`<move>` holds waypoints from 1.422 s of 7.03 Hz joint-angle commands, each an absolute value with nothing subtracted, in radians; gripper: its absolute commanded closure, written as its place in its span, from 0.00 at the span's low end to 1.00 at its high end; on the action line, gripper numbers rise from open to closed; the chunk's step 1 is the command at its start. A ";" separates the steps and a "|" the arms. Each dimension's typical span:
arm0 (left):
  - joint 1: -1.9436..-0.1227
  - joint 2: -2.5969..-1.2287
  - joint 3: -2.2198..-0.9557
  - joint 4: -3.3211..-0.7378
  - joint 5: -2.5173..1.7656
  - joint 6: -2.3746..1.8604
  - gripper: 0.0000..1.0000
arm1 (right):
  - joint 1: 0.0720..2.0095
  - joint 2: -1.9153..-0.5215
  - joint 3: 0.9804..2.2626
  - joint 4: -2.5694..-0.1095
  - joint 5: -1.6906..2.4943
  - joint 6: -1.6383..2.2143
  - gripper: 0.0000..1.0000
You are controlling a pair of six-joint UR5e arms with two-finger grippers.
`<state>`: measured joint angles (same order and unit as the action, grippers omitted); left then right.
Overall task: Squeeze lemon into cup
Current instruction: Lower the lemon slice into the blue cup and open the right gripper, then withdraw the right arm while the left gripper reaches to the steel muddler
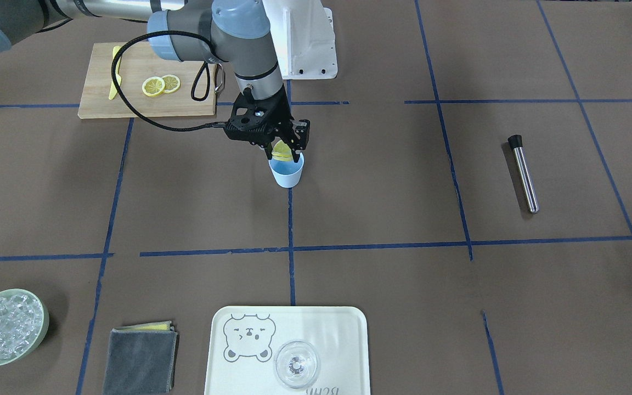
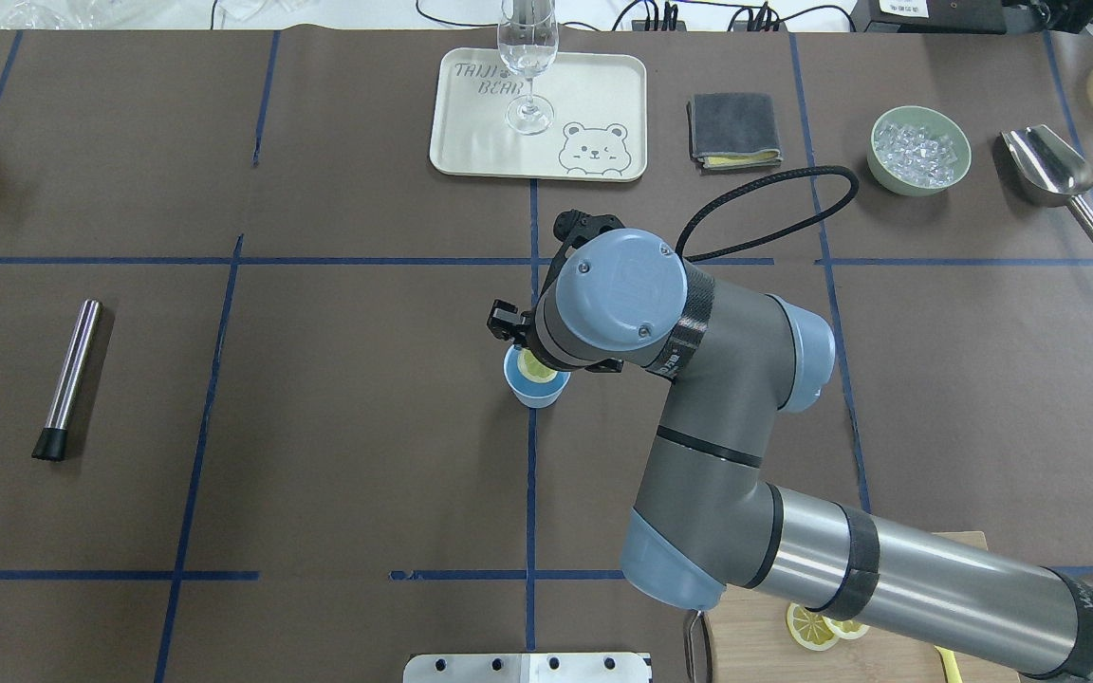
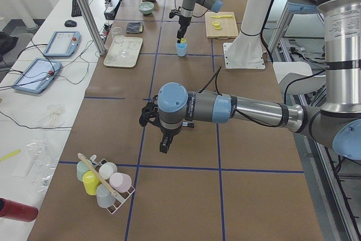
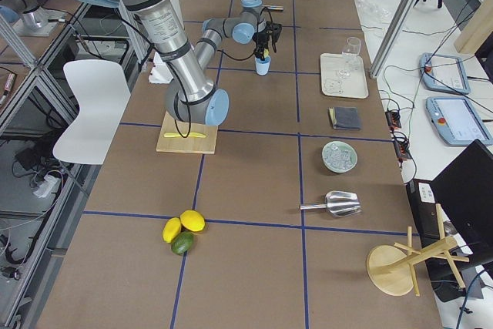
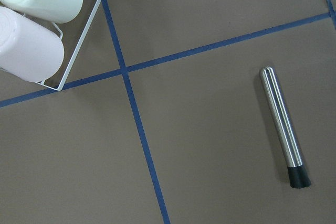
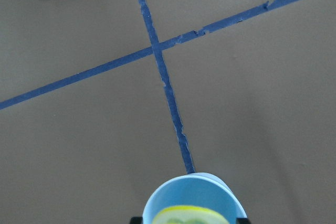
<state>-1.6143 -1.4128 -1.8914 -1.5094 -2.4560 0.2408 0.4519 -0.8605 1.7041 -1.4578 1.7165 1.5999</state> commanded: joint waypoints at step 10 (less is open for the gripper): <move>-1.360 -1.485 -1.860 -1.790 -2.448 -0.081 0.00 | 0.740 -1.185 1.899 -1.467 2.011 1.268 0.00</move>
<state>-1.4648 -1.4537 -1.8917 -1.7181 -2.4532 -0.0356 0.6694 -1.1100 1.8713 -1.4674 1.9636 1.3812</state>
